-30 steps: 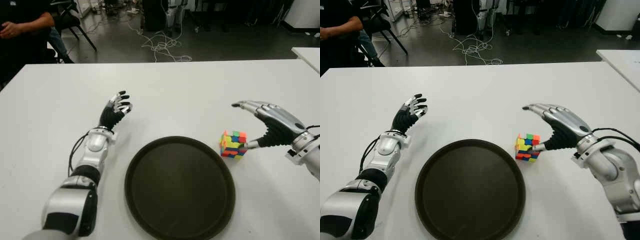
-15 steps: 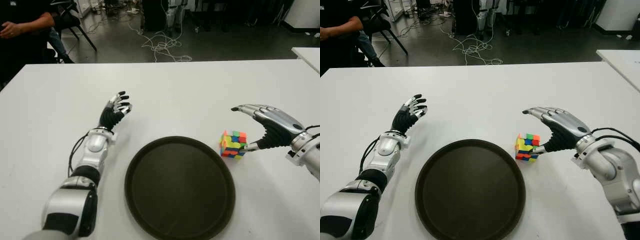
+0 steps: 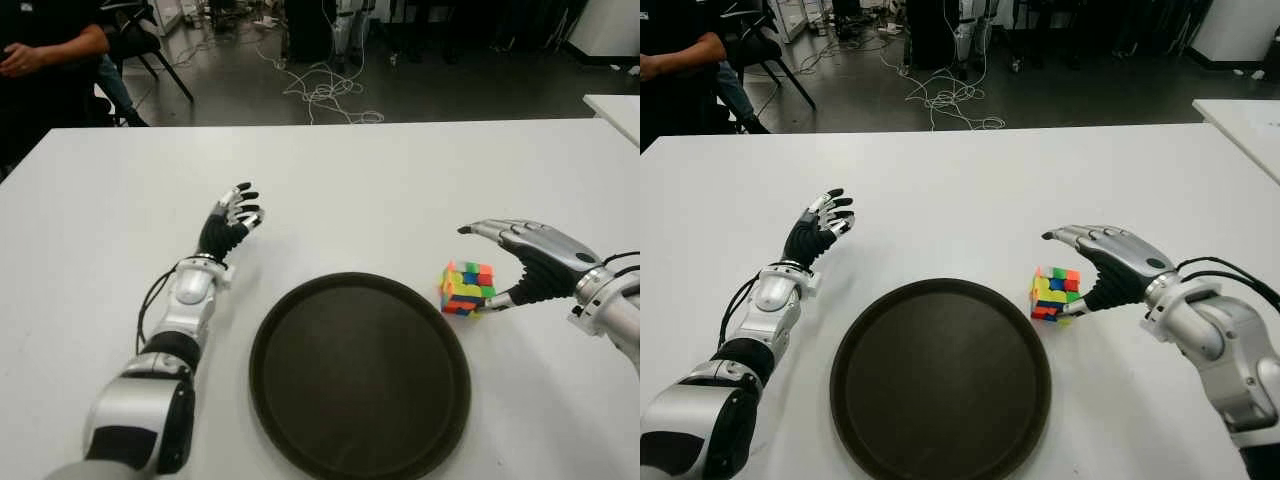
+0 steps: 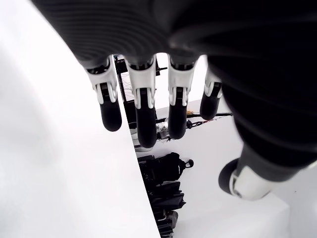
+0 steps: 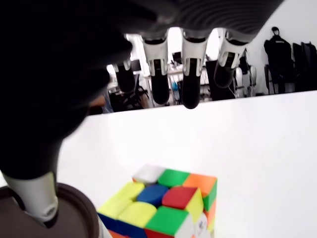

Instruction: Pick up the Rubik's Cube and put it in the plate

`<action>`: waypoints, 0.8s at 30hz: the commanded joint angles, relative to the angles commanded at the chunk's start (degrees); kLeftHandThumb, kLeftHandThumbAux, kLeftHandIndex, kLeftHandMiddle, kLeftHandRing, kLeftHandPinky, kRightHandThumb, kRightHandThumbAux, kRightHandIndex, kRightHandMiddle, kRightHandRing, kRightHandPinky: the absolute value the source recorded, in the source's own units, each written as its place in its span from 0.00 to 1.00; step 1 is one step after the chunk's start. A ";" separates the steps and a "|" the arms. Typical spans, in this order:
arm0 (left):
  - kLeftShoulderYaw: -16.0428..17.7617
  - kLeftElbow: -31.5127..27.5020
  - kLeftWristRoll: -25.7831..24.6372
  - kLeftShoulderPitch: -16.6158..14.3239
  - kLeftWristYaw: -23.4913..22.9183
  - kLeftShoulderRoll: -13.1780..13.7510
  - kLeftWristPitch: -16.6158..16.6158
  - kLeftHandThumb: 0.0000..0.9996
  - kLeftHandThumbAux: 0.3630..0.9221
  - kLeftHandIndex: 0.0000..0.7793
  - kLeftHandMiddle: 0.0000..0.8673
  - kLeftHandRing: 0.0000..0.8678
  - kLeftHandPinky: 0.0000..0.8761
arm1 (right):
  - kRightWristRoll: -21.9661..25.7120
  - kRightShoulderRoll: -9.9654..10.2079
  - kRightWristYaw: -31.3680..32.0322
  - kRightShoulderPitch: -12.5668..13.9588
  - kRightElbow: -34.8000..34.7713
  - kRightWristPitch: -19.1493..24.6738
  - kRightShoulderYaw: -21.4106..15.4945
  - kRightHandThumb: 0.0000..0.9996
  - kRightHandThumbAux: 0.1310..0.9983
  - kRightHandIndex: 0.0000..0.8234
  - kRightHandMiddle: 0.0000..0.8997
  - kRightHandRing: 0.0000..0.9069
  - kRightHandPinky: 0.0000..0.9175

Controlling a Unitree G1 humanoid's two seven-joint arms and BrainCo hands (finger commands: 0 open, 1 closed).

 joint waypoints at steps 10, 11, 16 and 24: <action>-0.04 0.07 0.09 -0.06 0.09 0.04 -0.22 0.18 0.56 0.18 0.24 0.24 0.21 | -1.19 0.45 1.93 -1.15 -0.05 3.25 2.42 0.00 0.65 0.18 0.23 0.21 0.15; -0.03 0.06 0.09 -0.06 0.08 0.04 -0.25 0.18 0.56 0.18 0.24 0.24 0.21 | -1.25 0.45 2.05 -1.18 -0.15 3.53 2.53 0.00 0.65 0.18 0.23 0.21 0.15; -0.14 0.01 0.26 -0.01 0.31 0.04 -0.43 0.17 0.56 0.17 0.24 0.24 0.20 | -1.70 0.99 2.07 -1.35 -0.48 4.58 3.43 0.00 0.66 0.19 0.24 0.22 0.17; -0.09 -0.22 0.13 0.14 0.22 0.00 -0.58 0.16 0.53 0.16 0.23 0.23 0.20 | -2.20 1.10 1.67 -1.88 -0.15 5.03 4.13 0.00 0.68 0.21 0.24 0.22 0.18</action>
